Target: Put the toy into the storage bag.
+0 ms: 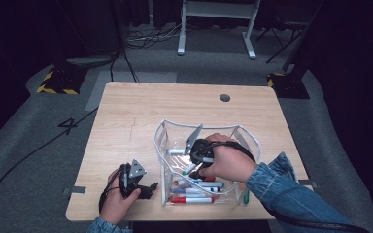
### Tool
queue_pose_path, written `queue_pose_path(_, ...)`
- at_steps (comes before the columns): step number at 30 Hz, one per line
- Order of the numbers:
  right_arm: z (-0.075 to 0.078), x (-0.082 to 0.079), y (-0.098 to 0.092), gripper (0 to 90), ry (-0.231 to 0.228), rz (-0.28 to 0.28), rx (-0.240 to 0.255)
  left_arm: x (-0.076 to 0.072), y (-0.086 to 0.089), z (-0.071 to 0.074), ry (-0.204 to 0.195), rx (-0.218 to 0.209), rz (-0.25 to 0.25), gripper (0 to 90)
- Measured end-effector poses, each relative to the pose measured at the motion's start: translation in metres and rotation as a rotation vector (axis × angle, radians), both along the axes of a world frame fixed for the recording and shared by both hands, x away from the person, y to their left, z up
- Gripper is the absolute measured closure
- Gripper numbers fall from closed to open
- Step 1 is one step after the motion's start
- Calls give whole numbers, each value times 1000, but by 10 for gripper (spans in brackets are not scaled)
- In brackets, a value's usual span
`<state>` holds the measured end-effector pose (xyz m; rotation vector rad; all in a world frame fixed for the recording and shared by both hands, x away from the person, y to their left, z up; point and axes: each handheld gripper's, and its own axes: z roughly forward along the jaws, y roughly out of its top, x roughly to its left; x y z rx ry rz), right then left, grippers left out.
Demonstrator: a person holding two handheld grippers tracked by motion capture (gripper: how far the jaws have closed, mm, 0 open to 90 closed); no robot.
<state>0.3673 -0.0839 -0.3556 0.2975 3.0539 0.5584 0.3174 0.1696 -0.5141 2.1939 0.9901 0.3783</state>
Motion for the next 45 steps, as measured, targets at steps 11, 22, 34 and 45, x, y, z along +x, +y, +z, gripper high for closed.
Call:
queue_pose_path(11,67,-2,-73,517,-136,-187,176,0,0,0,-1,2,-1,130)
queue_pose_path(22,77,-4,-152,546,-166,-379,220,0,0,0,0,1,-1,130)
queue_pose_path(34,35,0,-206,519,-117,-589,261,0,0,0,-2,4,-2,130)
queue_pose_path(45,35,-6,-228,540,-141,-656,437,0,0,0,-1,4,-3,131)
